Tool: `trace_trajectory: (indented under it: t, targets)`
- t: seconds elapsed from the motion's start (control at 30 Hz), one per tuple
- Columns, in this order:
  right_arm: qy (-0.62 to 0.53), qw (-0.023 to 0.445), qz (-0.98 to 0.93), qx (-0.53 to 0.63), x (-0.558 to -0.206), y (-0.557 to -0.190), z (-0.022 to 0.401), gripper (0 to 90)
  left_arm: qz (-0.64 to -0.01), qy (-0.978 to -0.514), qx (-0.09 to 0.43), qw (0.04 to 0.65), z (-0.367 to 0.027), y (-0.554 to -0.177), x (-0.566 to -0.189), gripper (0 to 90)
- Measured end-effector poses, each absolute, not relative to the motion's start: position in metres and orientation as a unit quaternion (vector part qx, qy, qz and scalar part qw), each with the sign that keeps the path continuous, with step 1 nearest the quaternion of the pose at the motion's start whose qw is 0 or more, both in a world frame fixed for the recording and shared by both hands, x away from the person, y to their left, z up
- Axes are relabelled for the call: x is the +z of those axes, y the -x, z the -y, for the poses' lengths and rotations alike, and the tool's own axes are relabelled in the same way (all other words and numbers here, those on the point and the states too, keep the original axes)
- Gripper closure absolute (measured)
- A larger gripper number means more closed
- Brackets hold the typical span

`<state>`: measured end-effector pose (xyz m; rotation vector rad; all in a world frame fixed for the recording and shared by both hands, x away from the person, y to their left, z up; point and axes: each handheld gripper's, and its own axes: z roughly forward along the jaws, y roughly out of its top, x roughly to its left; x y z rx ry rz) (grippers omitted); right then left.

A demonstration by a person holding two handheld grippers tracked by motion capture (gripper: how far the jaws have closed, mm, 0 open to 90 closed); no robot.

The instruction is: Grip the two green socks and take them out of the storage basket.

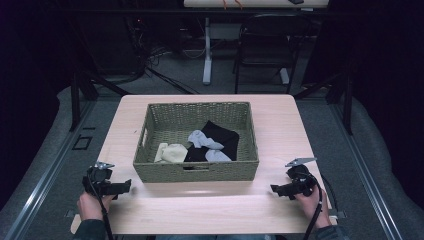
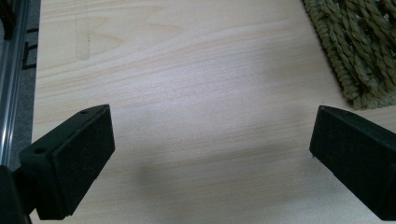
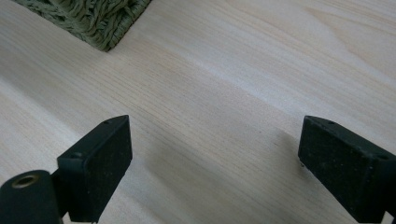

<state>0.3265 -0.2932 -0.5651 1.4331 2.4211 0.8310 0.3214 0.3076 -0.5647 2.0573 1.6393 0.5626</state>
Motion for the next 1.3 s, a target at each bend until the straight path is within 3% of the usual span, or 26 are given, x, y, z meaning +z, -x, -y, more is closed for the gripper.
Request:
trace_trajectory:
  t: [0.7, 1.3]
  targets:
    - [-0.483, 0.111, -0.822, 0.28, -0.565, -0.327, 0.292, 9.2, -0.596, -0.741, 0.21, 0.225, -0.309, -0.319, -0.559, 0.1]
    - [-0.495, 0.121, -0.815, 0.275, -0.568, -0.326, 0.292, 9.3, -0.596, -0.712, 0.204, 0.31, -0.319, -0.311, -0.497, 0.2]
